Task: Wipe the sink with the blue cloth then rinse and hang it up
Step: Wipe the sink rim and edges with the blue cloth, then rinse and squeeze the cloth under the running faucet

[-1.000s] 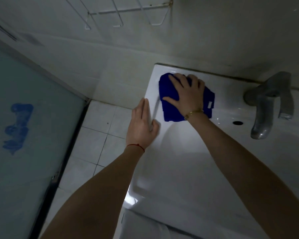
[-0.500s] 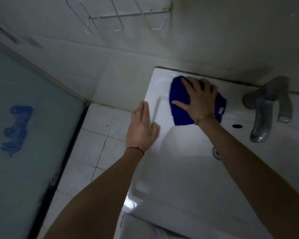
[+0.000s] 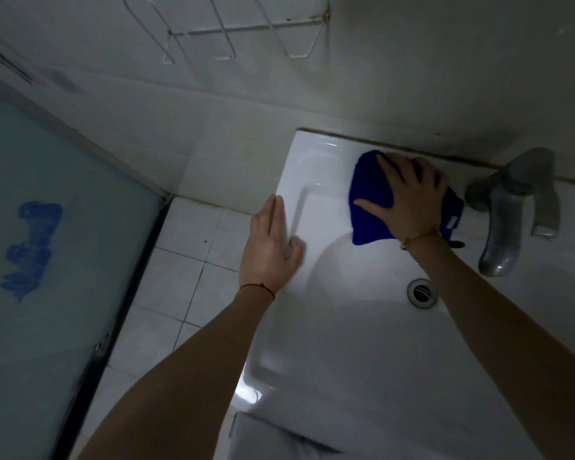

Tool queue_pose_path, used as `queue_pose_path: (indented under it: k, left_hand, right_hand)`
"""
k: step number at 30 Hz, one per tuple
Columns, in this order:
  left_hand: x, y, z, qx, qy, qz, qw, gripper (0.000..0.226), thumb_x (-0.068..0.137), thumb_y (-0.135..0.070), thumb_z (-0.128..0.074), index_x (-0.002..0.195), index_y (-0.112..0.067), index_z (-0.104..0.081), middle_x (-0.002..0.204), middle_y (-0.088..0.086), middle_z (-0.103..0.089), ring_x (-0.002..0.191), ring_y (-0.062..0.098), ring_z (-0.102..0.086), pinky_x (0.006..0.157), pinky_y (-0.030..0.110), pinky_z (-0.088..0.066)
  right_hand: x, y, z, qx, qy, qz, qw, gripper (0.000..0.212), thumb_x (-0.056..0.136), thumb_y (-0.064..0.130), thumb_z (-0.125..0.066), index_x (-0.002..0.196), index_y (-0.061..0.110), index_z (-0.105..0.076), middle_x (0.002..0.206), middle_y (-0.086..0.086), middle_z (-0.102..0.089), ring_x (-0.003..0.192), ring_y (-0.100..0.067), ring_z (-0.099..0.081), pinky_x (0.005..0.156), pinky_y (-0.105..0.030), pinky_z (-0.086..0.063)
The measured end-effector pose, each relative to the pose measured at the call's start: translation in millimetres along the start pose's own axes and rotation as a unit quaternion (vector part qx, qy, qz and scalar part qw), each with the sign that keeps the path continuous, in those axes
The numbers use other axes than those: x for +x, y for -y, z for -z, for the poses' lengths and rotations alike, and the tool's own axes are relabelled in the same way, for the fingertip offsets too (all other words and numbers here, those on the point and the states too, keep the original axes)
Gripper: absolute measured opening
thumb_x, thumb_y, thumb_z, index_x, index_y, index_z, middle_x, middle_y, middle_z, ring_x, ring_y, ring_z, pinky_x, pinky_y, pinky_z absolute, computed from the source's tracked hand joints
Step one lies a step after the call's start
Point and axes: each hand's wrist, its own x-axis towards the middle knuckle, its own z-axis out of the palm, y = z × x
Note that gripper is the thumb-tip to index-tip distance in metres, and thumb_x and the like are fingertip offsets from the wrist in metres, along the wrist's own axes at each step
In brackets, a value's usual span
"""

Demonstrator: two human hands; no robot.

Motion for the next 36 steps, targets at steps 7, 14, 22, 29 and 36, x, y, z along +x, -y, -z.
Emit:
queue_pose_path:
  k: [7, 14, 22, 29, 36]
  left_hand:
    - [0.1, -0.3, 0.7, 0.0, 0.003, -0.002, 1.0, 0.071, 0.095, -0.025, -0.054, 0.153, -0.002, -0.02, 0.158, 0.013, -0.024, 0.142, 0.022, -0.026, 0.112, 0.025, -0.027]
    - [-0.1, -2.2, 3.8, 0.001, 0.01, -0.005, 1.0, 0.072, 0.092, -0.02, -0.057, 0.151, 0.002, -0.024, 0.156, 0.017, -0.027, 0.14, 0.028, -0.029, 0.108, 0.025, -0.029]
    - [-0.3, -3.6, 5.9, -0.005, 0.024, 0.004, 1.0, 0.072, 0.09, -0.02, -0.056, 0.152, 0.001, -0.024, 0.157, 0.017, -0.027, 0.138, 0.03, -0.031, 0.105, 0.038, -0.042]
    - [-4.8, -3.7, 10.4, 0.015, 0.036, -0.008, 0.999, 0.072, 0.094, -0.026, -0.053, 0.152, 0.001, -0.021, 0.159, 0.019, -0.023, 0.141, 0.033, -0.03, 0.115, 0.038, -0.027]
    - [-18.3, -38.3, 12.6, 0.057, 0.018, -0.077, 0.995, 0.055, 0.095, -0.027, -0.056, 0.142, -0.001, -0.045, 0.146, 0.019, -0.046, 0.137, 0.041, -0.035, 0.115, 0.047, -0.027]
  right_hand:
    - [29.1, 52.9, -6.5, 0.004, 0.049, 0.075, 0.996, 0.079, 0.084, 0.07, -0.045, 0.146, 0.023, -0.032, 0.149, 0.0, -0.036, 0.126, -0.036, -0.037, 0.101, -0.05, -0.026]
    - [-17.9, -5.0, -0.8, -0.009, 0.009, 0.014, 1.0, 0.069, 0.087, 0.056, -0.057, 0.143, 0.019, -0.04, 0.145, -0.008, -0.044, 0.117, -0.042, -0.044, 0.094, -0.051, -0.032]
    - [-78.3, 19.9, 2.0, 0.046, -0.086, -0.079, 0.992, 0.047, 0.082, 0.021, -0.074, 0.125, 0.003, -0.061, 0.118, -0.02, -0.064, 0.089, -0.043, -0.059, 0.076, -0.047, -0.05]
    - [-174.5, 24.4, 17.1, 0.198, 0.008, -0.284, 0.938, 0.051, 0.089, 0.038, -0.064, 0.13, 0.009, -0.055, 0.122, -0.016, -0.059, 0.101, -0.034, -0.054, 0.093, -0.04, -0.042]
    - [-232.3, -3.4, 43.1, 0.218, -0.013, -0.352, 0.91, 0.05, 0.088, 0.043, -0.061, 0.127, 0.011, -0.056, 0.12, -0.011, -0.06, 0.102, -0.033, -0.059, 0.087, -0.04, -0.049]
